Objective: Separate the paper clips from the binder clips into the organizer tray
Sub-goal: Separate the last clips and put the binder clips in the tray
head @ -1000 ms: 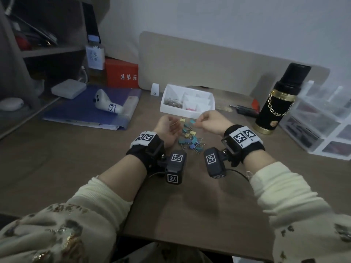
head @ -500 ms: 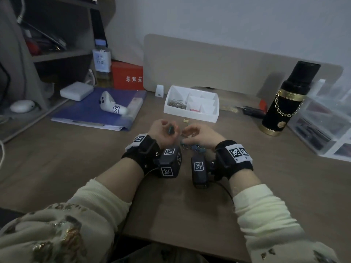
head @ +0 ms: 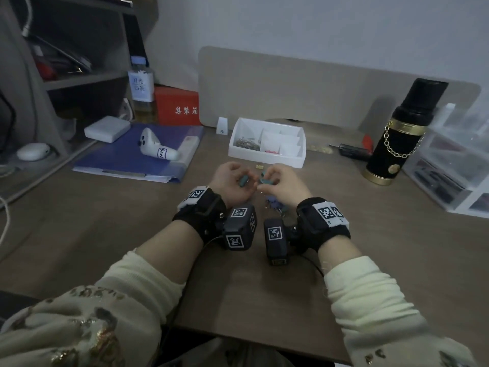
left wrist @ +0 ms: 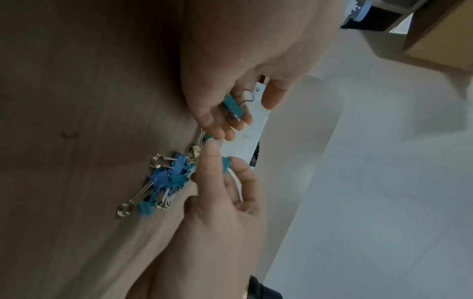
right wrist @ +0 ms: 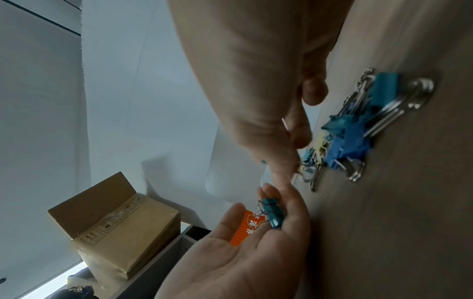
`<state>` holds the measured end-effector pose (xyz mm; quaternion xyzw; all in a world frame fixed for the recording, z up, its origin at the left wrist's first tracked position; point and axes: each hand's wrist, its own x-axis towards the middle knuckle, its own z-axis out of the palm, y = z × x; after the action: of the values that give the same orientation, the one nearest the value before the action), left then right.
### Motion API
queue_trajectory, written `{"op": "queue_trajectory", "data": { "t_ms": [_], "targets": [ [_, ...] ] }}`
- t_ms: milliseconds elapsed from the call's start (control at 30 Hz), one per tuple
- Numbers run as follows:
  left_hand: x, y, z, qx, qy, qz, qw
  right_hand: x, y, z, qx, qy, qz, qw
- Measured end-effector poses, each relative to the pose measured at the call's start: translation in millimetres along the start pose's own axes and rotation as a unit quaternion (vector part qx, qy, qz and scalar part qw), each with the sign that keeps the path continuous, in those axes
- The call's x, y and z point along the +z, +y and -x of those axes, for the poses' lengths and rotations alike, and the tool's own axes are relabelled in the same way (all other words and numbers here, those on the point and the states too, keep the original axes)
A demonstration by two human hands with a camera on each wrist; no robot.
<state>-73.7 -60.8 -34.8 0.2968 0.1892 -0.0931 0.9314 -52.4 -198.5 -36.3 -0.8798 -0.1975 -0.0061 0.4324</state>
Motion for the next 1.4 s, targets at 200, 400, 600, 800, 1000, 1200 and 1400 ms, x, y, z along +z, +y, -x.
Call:
{"op": "queue_trajectory", "data": {
  "t_ms": [200, 400, 600, 800, 1000, 1200, 1400],
  "targets": [
    [3.1, -9.1, 2.1, -0.054, -0.044, 0.017, 0.997, 8.3, -9.9, 0.2, -0.047, 0.034, -0.183, 0.981],
    [1.6, -5.5, -1.4, -0.038, -0.001, 0.05, 0.998, -1.8, -1.3, -3.3, -0.03, 0.152, -0.129, 0.98],
    [-3.2, -6.1, -4.6, -0.027, -0.006, 0.001, 1.0, -12.3, 14.8, 2.7, 0.149, 0.008, 0.021, 0.989],
    [-1.0, -9.1, -3.1, -0.009, 0.013, -0.013, 1.0, -15.7, 6.0, 9.0, 0.15, -0.025, 0.072, 0.986],
    [-0.2, -10.0, -2.9, -0.011, 0.022, -0.022, 0.999, -17.6, 7.3, 8.8, 0.099, 0.069, 0.063, 0.991],
    [0.2, -9.5, -5.6, -0.054, -0.012, 0.023, 0.998, -13.9, -2.1, 8.0, 0.002, 0.12, -0.124, 0.985],
    [0.4, -9.2, -1.3, -0.104, -0.051, -0.022, 0.993, -6.3, -11.6, 12.0, -0.044, 0.05, -0.227, 0.972]
  ]
}}
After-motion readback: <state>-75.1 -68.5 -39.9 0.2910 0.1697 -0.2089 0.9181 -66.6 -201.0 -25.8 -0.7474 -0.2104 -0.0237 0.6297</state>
